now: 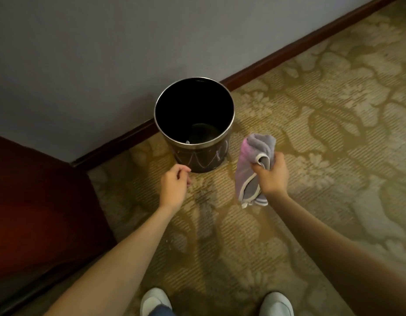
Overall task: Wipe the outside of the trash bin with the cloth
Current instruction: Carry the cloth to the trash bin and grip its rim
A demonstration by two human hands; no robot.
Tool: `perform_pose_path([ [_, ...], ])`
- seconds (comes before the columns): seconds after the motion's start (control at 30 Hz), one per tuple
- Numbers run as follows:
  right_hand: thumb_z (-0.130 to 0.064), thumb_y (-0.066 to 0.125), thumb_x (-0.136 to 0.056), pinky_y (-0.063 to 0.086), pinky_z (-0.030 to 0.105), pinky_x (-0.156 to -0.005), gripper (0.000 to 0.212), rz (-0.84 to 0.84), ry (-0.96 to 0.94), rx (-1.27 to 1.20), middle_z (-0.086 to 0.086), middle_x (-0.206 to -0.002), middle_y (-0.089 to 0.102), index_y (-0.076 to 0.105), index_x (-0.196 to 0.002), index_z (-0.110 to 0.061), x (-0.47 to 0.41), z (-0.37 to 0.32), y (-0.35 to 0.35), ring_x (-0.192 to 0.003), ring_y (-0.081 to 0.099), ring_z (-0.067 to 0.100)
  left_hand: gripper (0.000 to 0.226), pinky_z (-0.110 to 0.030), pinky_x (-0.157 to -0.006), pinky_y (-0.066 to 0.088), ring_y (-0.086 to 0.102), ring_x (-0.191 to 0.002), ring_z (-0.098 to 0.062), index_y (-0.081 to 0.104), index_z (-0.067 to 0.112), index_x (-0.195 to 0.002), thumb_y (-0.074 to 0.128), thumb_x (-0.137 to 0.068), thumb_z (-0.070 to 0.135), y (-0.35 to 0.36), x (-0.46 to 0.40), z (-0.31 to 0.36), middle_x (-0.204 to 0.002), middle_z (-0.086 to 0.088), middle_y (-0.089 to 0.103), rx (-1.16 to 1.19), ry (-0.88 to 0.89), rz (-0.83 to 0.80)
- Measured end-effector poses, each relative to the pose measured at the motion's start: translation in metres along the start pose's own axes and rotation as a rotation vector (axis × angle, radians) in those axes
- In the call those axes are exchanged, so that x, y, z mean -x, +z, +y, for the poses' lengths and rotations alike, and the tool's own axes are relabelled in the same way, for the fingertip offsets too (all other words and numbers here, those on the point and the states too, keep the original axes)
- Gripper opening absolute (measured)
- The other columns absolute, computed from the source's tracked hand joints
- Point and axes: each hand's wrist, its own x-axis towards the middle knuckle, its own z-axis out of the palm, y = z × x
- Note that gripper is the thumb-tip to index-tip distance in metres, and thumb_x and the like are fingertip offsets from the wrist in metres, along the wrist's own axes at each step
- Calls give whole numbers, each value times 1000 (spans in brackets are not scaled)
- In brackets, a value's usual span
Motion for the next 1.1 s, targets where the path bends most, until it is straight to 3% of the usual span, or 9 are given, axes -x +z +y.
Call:
perform_pose_path([
  [0.23,-22,67,-82,40,35,-57,31,38,-107,-26,17,-94,52,39,-90,-11,-33,61,42,-74,50,25,22,-24,-60,49,61,-65,-6,63,34,-84,47,-96,23,44,-28,-46,-68,6,63,-36,199,-26],
  [0.37,-22,67,-82,41,33,-53,36,61,-128,-35,13,-91,52,35,-95,-13,-48,61,34,-72,53,27,19,-33,-55,50,59,-58,-9,62,30,-89,45,-96,25,44,-26,-28,-63,7,60,-151,489,-34],
  [0.47,-22,68,-81,43,34,-53,40,94,-105,-9,14,-94,53,33,-97,-15,-46,45,17,-74,55,28,18,-33,-58,47,60,-63,-14,61,21,-97,43,-97,22,35,-21,5,-68,11,59,-385,769,-78],
  [0.6,-23,69,-79,48,37,-62,40,97,-84,-39,13,-97,56,35,-100,-15,-34,32,8,-80,58,28,16,-32,-58,48,63,-74,-18,64,14,-95,49,-93,18,24,-20,39,-83,3,66,-528,1039,65],
  [0.77,-25,70,-79,43,32,-50,38,58,-115,-45,7,-90,54,37,-96,-18,-26,37,8,-72,56,19,22,-37,-81,44,53,-97,-24,60,9,-111,56,-91,18,8,-39,35,-103,-7,57,-625,974,248],
  [0.9,-27,71,-77,42,32,-52,37,63,-151,-23,4,-89,53,40,-95,-16,-23,36,8,-73,55,17,32,-36,-95,37,51,-112,-23,56,11,-125,45,-98,24,-3,-55,31,-118,-5,58,-714,918,151],
  [1.1,-28,70,-76,40,31,-53,37,47,-197,-25,-1,-88,54,41,-96,-19,-17,30,9,-74,55,13,32,-34,-97,35,51,-116,-21,51,13,-130,40,-100,16,5,-59,36,-124,-3,59,-727,860,-17],
])
